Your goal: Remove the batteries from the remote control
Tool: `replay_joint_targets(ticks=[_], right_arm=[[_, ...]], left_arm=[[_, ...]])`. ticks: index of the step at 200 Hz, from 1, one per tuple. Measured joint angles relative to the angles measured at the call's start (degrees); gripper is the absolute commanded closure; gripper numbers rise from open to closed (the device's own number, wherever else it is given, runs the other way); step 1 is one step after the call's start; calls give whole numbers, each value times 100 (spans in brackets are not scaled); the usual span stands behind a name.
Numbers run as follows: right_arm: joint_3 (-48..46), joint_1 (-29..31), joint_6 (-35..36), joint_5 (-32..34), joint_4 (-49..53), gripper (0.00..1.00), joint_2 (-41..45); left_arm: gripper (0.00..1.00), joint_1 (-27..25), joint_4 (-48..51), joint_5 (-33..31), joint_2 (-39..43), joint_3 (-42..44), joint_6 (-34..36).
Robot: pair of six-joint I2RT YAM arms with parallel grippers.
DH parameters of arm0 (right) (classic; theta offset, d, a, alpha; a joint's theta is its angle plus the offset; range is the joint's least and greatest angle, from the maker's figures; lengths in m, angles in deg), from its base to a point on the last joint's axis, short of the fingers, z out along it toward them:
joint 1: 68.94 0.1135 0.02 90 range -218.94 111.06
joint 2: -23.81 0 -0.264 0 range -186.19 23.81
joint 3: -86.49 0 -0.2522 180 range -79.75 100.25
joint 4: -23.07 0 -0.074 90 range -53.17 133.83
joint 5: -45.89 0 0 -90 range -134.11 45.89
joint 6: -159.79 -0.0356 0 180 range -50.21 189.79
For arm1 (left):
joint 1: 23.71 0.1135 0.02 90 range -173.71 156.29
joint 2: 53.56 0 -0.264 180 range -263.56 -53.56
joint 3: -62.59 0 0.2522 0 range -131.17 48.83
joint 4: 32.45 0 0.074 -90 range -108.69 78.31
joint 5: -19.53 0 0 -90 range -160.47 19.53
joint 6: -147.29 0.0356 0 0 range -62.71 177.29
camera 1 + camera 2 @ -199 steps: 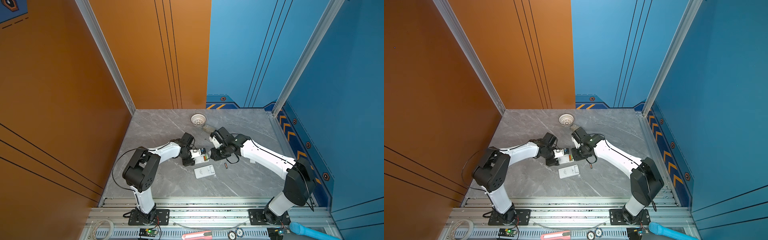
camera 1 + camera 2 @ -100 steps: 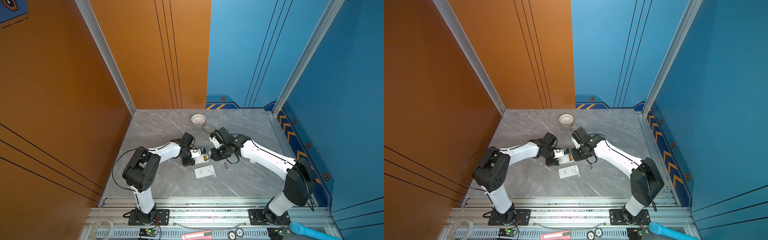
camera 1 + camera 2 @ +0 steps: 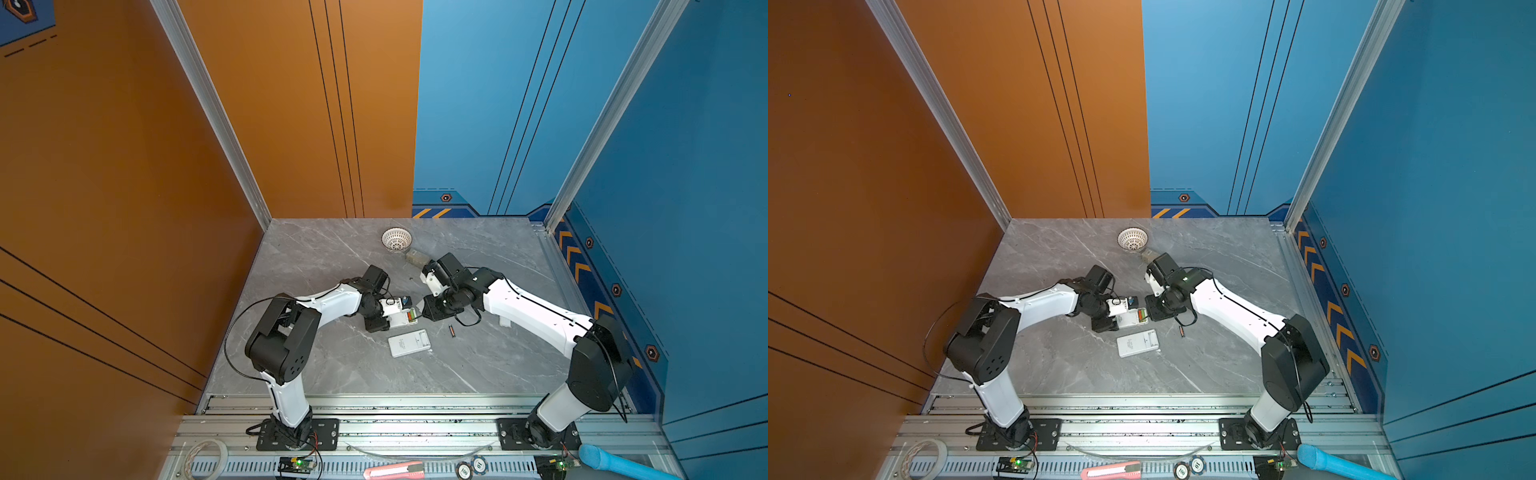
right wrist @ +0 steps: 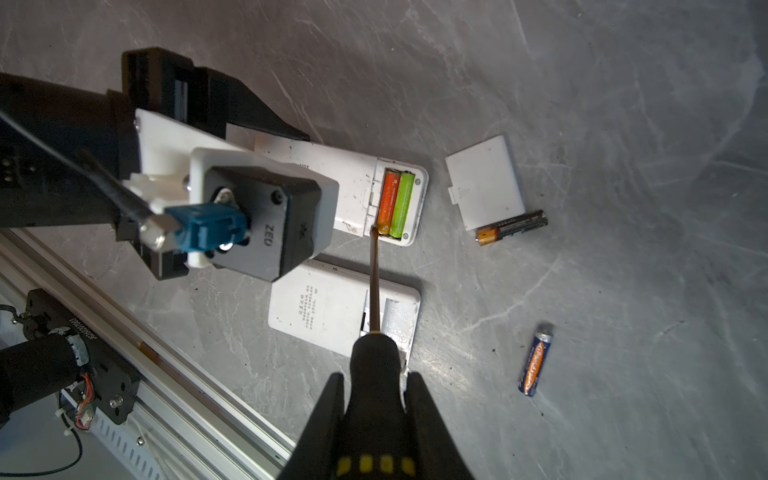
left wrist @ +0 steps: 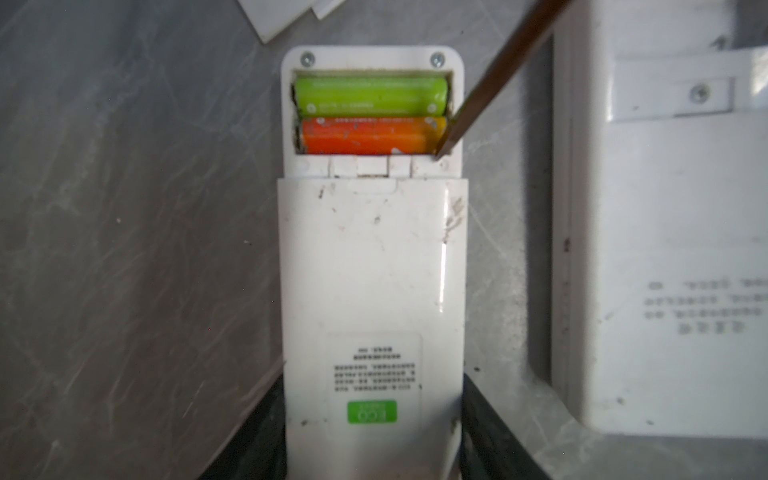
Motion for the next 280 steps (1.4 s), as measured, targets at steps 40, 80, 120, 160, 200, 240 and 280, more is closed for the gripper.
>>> replay_joint_targets(ticks=[40,80,120,160,200,240,280], right_arm=[[-7,-4,42,-7,0,100,0],[-39,-4,46,-17,-15,100,24],[-94,-4,107,-20,-46,100,63],[-103,-4,129,-22,-48,100,66],[-155,-17,149,0,-22,100,107],[-166,-26,149,-2,-28,100,109],[-149,7,151,13,-20,100,98]], left_arm=[[100,0,0,-2,0,0,0],[100,-2,0,-17,0,-2,2],[100,-2,0,-17,0,0,2],[100,-4,0,-20,0,-2,2],[100,-4,0,-22,0,-2,2],[100,-4,0,-24,0,-2,2],[100,-26,2,-50,2,-2,2]])
